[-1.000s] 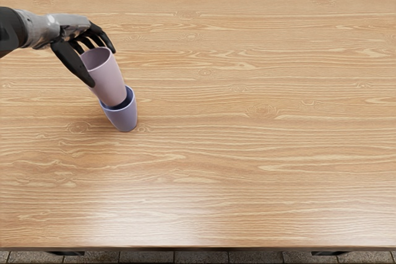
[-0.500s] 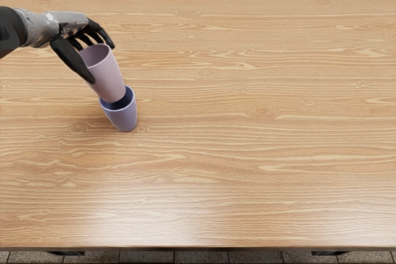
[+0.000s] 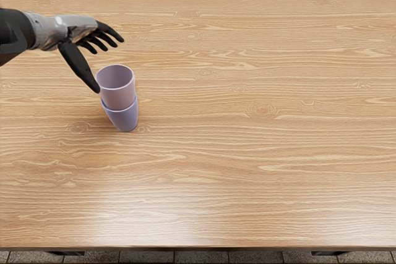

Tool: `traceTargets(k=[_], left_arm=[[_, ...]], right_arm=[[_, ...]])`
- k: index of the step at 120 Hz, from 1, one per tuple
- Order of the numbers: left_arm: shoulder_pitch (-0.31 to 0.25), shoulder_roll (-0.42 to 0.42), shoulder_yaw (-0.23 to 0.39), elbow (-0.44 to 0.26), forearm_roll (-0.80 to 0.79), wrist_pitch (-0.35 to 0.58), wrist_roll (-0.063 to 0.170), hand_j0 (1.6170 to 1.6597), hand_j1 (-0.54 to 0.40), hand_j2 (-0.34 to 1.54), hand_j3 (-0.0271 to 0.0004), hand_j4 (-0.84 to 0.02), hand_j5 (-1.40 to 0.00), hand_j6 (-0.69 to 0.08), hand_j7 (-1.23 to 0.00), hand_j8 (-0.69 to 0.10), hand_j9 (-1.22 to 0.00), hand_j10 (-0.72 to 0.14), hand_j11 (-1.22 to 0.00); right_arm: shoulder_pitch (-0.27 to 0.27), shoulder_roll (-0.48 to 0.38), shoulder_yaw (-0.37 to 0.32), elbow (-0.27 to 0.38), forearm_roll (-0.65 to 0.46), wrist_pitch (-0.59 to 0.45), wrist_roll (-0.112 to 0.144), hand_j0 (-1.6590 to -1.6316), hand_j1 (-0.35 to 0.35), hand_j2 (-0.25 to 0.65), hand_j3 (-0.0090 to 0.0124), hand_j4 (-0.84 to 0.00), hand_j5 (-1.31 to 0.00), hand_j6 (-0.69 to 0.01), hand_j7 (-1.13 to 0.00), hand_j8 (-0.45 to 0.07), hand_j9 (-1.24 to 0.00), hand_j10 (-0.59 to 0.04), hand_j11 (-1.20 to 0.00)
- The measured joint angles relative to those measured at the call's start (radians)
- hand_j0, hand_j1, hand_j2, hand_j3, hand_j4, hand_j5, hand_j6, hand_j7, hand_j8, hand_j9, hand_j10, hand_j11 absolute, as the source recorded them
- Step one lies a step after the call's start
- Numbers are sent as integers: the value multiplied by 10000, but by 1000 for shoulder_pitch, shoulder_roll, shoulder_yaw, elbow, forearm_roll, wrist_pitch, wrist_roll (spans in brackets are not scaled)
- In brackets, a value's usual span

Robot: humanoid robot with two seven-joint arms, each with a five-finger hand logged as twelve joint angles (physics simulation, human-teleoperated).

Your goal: Pick up cup and place in cup with left hand

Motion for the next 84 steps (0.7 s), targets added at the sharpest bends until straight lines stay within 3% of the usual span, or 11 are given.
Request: traceTargets(k=[16,29,50,68,84], left_arm=[[11,35,-37,7,-14,-2,-6,16579,2154,242,0,-1204,-1543,-1168,-1540,-1162,-1535,-1196,-1535],[100,73,-97,19,-22,-6,-23,16580,2699,148,0,-740,-923,-725,-920,-719,-916,-732,-916],[240,122,-247,31,-28,-26,-36,16580,3149,74,0,-360,-414,-362,-411,-358,-408,-354,-406],[303,145,-329,51,-44,-27,-53,16580,3329,43,0,-208,-211,-217,-207,-214,-204,-203,-202],[325,145,-359,62,-50,-26,-57,16580,3410,28,0,-138,-119,-149,-115,-146,-112,-133,-110]], right_arm=[[0,0,0,0,0,0,0,-16581,-3352,-25,0,-112,-149,-111,-149,-112,-149,-113,-149],[0,0,0,0,0,0,0,-16581,-3352,-25,0,-113,-149,-112,-149,-113,-149,-114,-149],[0,0,0,0,0,0,0,-16581,-3352,-25,0,-112,-149,-111,-149,-112,-149,-113,-149],[0,0,0,0,0,0,0,-16581,-3352,-25,0,-112,-149,-111,-149,-112,-149,-113,-149],[0,0,0,0,0,0,0,-16581,-3352,-25,0,-112,-149,-111,-149,-112,-149,-113,-149]])
